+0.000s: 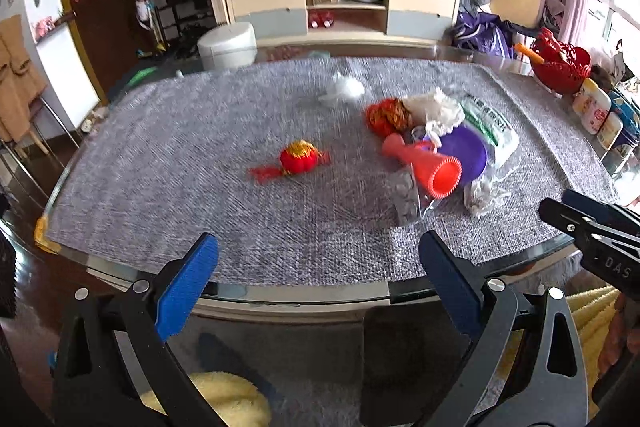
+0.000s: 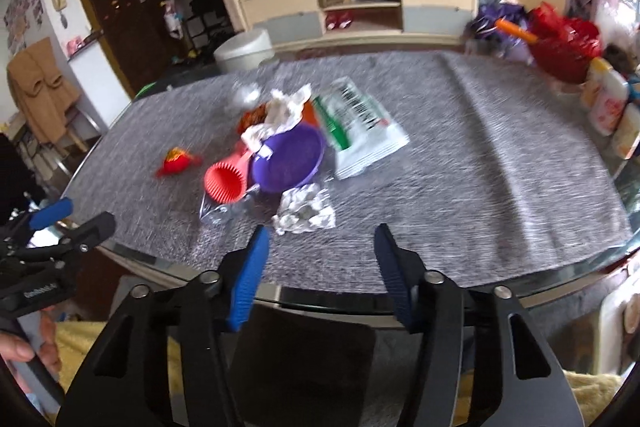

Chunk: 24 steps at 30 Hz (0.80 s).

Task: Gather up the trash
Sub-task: 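Reach the right tool to the crumpled foil while the left tool reaches the foil blister pack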

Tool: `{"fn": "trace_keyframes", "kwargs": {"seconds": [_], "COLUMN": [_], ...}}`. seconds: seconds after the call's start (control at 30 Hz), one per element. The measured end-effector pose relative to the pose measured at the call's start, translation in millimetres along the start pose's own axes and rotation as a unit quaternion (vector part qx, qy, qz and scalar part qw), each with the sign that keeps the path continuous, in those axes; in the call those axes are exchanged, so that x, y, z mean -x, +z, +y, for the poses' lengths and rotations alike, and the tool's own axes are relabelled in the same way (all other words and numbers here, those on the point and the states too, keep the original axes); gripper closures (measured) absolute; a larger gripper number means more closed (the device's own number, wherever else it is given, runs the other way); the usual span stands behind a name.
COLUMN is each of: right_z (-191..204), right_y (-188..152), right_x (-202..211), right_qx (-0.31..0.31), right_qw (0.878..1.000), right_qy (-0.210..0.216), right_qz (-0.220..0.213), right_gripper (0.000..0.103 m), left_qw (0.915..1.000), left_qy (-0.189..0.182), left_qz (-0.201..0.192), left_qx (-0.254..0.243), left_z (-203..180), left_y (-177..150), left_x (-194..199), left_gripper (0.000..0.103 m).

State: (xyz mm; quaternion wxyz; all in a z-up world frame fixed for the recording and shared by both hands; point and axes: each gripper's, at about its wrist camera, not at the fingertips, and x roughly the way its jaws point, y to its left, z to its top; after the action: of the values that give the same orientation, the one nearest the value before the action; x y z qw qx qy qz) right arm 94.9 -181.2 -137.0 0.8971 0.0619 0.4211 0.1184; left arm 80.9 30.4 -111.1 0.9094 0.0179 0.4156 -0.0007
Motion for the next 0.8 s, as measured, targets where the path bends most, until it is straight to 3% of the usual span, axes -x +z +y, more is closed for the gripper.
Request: {"fn": "trace_keyframes", "kwargs": {"seconds": [0.13,0.33,0.6,0.73,0.8], "right_z": [3,1,-2,0,0], "right_y": [2,7,6,6,6], "right_x": [-21,-49,-67,-69,-67], "right_qx": [-0.002,-0.003,0.001,0.008,0.009], "right_qw": [1.000,0.999,0.999,0.998,0.999], "right_qy": [0.019,0.016,0.012,0.020,0.022], "right_qz": [0.018,0.043,0.053,0.051,0.048], "right_gripper": [0.052,0.052,0.052,0.063,0.074], "left_qw": [0.9993,0.9977,0.9936,0.9917,0.9906], "left_qy": [-0.034,-0.054,-0.103,-0.118,-0.124], "left_qz": [0.012,0.027,0.044,0.047,0.050], "left_qx": [-0.007,-0.030,-0.016,-0.024,-0.027], "left_z": [-6,-19,-26,-36,-39], "left_y": [-3,-2,4,8,10], "left_x": [-14,-30,-54,-64,-69], "left_gripper": [0.008,0.008,0.027,0.037,0.044]}}
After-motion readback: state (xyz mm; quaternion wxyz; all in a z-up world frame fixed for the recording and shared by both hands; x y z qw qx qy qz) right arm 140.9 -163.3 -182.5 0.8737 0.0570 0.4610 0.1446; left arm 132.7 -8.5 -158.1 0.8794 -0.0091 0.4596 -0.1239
